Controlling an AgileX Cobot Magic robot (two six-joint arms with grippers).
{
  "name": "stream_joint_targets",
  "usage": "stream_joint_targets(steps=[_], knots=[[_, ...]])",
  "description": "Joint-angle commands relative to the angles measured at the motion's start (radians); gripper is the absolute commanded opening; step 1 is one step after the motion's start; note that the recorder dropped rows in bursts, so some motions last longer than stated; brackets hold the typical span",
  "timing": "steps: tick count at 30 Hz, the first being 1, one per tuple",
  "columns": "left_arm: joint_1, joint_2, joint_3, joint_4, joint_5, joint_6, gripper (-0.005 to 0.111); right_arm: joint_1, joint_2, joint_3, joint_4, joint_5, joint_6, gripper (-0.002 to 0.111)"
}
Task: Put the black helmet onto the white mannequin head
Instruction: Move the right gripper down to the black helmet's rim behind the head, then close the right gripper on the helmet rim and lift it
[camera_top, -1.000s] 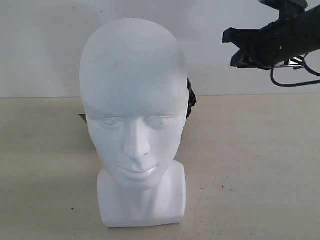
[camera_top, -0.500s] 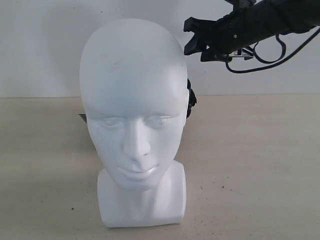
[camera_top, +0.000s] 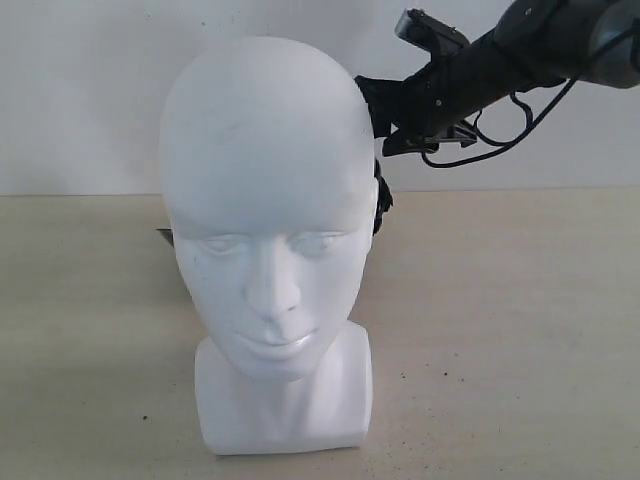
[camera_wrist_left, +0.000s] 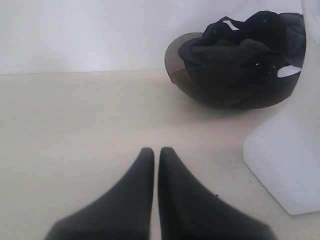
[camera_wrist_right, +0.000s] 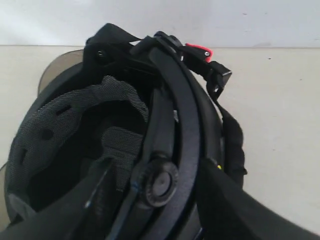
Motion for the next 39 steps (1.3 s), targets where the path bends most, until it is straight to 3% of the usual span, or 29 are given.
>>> stream_joint_targets(steps=[1,11,23,25,32,39], knots=[[-0.002,-0.004,0.003,-0.009,0.002,0.009,0.005,0.01,0.019,-0.06,-0.106,0.049,0.042,0.049],[-0.002,-0.004,0.003,-0.009,0.002,0.009,0.005,0.102,0.067,-0.216,-0.452,0.13,0.187,0.049],[-0.002,-0.004,0.003,-0.009,0.002,0.009,0.005,0.107,0.139,-0.254,-0.492,0.181,0.238,0.048],[-0.002,-0.004,0.003,-0.009,0.002,0.009,0.005,0.108,0.139,-0.254,-0.512,0.186,0.268,0.042],[-0.002,-0.004,0.003,-0.009,0.002,0.009,0.005,0.108,0.137,-0.273,-0.535,0.229,0.268,0.0],[-0.002,-0.004,0.003,-0.009,0.002,0.009,0.005,0.106,0.128,-0.273,-0.723,0.276,0.372,0.0]])
